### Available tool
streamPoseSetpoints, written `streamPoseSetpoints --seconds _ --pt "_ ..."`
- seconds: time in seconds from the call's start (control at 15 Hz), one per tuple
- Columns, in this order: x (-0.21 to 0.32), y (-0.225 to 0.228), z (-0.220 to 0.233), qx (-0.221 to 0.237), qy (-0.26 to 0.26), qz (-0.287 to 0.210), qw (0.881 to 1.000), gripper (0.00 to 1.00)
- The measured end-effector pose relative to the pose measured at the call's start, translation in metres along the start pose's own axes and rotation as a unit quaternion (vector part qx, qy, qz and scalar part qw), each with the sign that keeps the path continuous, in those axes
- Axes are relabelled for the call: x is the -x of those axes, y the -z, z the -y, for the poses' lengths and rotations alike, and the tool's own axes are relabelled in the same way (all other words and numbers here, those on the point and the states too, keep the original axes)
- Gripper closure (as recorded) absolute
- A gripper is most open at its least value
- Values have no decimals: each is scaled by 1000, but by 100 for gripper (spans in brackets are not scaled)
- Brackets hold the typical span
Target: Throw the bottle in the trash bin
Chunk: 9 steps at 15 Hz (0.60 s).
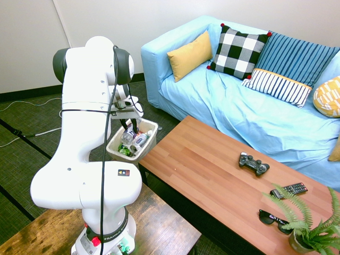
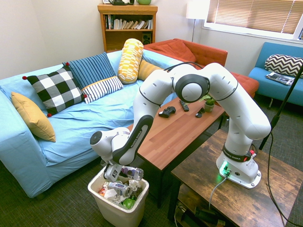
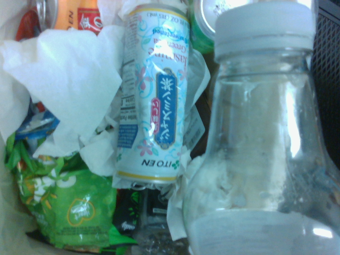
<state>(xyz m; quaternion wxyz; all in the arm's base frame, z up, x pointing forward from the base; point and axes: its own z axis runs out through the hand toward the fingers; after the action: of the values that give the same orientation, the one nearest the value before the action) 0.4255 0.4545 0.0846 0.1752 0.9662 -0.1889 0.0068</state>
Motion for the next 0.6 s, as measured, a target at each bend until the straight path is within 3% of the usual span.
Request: streamPoseSetpoints --seconds 0.6 --pt "1 -3 13 -1 -1 -12 1000 0"
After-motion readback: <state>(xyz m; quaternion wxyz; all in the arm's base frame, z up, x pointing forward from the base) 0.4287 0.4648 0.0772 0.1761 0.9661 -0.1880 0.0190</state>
